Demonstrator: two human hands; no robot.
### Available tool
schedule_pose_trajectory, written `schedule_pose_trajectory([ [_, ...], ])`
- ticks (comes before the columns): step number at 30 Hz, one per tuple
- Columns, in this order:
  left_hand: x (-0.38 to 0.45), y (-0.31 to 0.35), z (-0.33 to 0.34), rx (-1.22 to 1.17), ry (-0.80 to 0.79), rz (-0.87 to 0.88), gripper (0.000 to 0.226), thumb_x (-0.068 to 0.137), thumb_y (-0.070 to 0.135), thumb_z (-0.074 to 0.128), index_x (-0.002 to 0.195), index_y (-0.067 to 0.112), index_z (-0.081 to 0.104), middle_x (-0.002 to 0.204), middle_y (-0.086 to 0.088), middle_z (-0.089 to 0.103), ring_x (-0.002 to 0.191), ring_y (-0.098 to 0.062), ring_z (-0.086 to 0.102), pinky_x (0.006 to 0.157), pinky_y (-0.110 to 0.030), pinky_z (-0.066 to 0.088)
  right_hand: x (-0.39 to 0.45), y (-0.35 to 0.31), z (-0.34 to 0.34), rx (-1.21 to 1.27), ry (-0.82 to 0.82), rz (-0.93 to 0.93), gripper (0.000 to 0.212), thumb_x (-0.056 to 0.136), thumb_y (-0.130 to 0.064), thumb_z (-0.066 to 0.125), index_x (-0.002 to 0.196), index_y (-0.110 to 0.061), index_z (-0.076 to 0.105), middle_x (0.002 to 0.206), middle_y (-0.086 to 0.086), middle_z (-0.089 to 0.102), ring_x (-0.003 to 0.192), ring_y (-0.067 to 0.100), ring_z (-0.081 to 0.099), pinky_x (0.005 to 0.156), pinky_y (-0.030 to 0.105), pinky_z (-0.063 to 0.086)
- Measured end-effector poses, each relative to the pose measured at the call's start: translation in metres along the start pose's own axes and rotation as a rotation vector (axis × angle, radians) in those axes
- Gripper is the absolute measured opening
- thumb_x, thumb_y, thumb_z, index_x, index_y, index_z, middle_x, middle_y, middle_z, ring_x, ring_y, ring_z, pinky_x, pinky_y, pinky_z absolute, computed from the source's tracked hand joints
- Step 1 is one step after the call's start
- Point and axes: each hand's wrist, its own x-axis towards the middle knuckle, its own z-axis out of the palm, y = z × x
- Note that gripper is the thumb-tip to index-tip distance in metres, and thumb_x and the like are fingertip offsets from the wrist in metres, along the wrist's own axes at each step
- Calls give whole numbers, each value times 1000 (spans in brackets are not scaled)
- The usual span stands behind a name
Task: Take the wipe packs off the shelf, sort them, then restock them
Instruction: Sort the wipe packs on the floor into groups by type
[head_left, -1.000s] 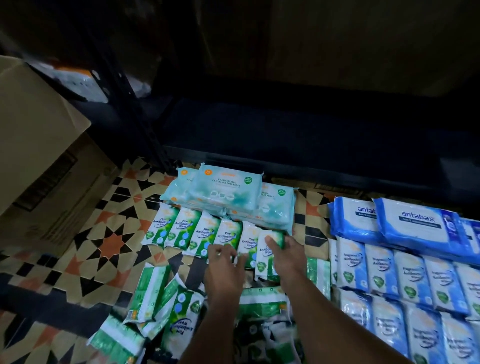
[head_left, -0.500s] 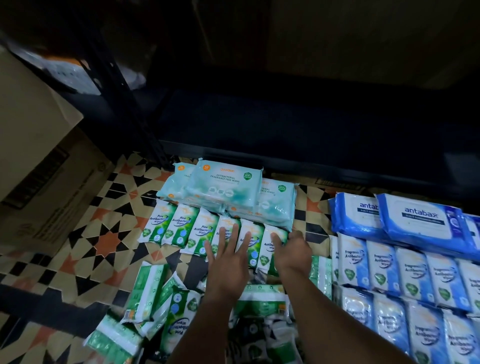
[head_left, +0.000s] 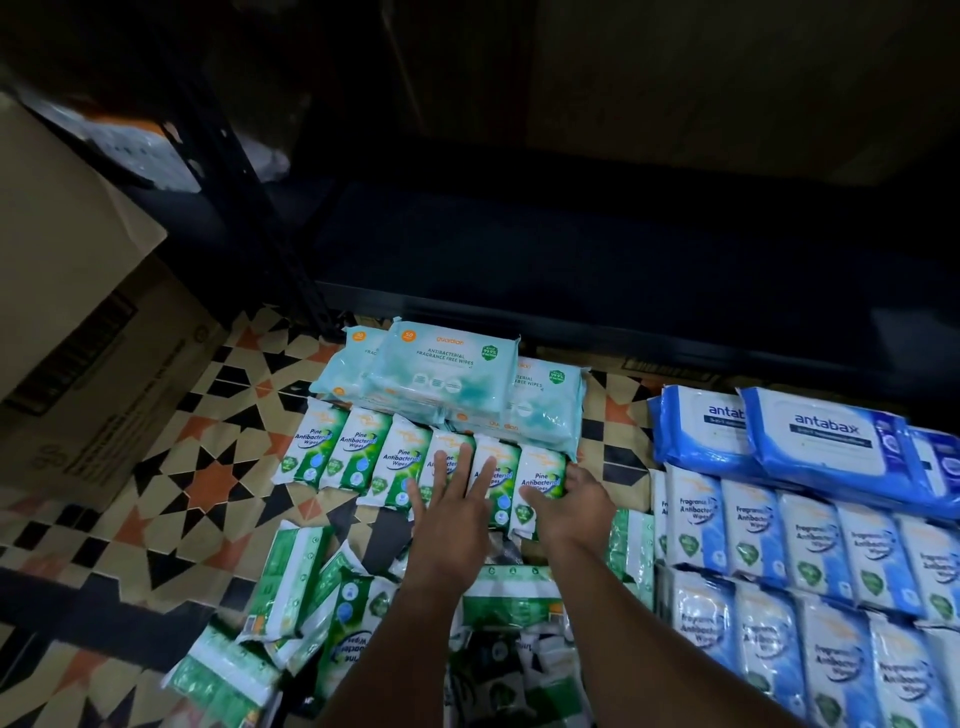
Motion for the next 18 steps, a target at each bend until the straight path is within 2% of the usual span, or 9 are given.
schedule_pose_trajectory([
  [2,-1,-1,-2,-16,8,14,67,108,19,37,160,38,-2,165,7,-26,149,-27,-30,117,-65,-14,2,-4,-2,7,-7,23,73,67,-32,93,131,-13,63,122,9,69,108,29,67,86,37,56],
  [5,-2,-3,-6,-50,2,33,58,111,30,32,161,37,5,166,5,-22,150,-26,-28,118,-64,-14,4,-3,-9,63,-53,43,65,70,-27,92,127,-11,65,121,9,70,110,25,67,91,34,55],
  [9,-7,-6,-6,-63,67,97,54,109,42,32,160,35,17,169,3,-6,154,-26,-17,121,-53,-14,5,2,-32,79,-69,25,29,82,-11,80,110,-9,72,108,7,73,96,18,67,80,20,47],
  [10,-8,-7,-6,-88,100,144,52,108,43,36,158,33,26,169,2,7,156,-27,-6,124,-52,-6,5,2,-39,55,-55,8,21,84,-7,76,105,-9,73,105,8,74,94,19,68,78,19,45],
  [11,-12,-6,-7,-122,139,207,50,105,44,41,153,32,37,165,0,24,154,-29,11,124,-52,8,4,3,-46,21,-44,-12,16,86,-4,72,101,-9,73,102,8,75,94,20,69,77,19,45],
  [13,-20,-2,-10,-184,174,318,48,98,49,49,140,26,55,142,1,52,134,-25,42,109,-49,39,1,7,-61,-54,-52,-62,20,85,2,65,100,-9,73,100,8,74,93,21,68,77,20,45],
  [14,-22,-1,-12,-217,133,327,51,94,54,51,136,24,59,132,3,58,124,-22,50,100,-46,46,2,11,-66,-101,-68,-85,24,84,4,63,102,-9,73,101,8,74,93,21,67,78,20,47],
  [16,-32,6,-18,-242,-5,313,65,85,69,56,136,28,57,123,6,62,113,-17,56,93,-42,51,1,20,-80,-212,-89,-149,28,83,2,63,106,-11,72,105,8,73,97,24,67,81,24,49],
  [18,-42,12,-22,-192,-116,320,82,75,79,63,140,31,53,127,7,62,115,-14,55,97,-41,50,-1,32,-93,-416,-104,-234,32,83,-6,66,114,-14,70,113,11,69,107,29,62,86,29,50],
])
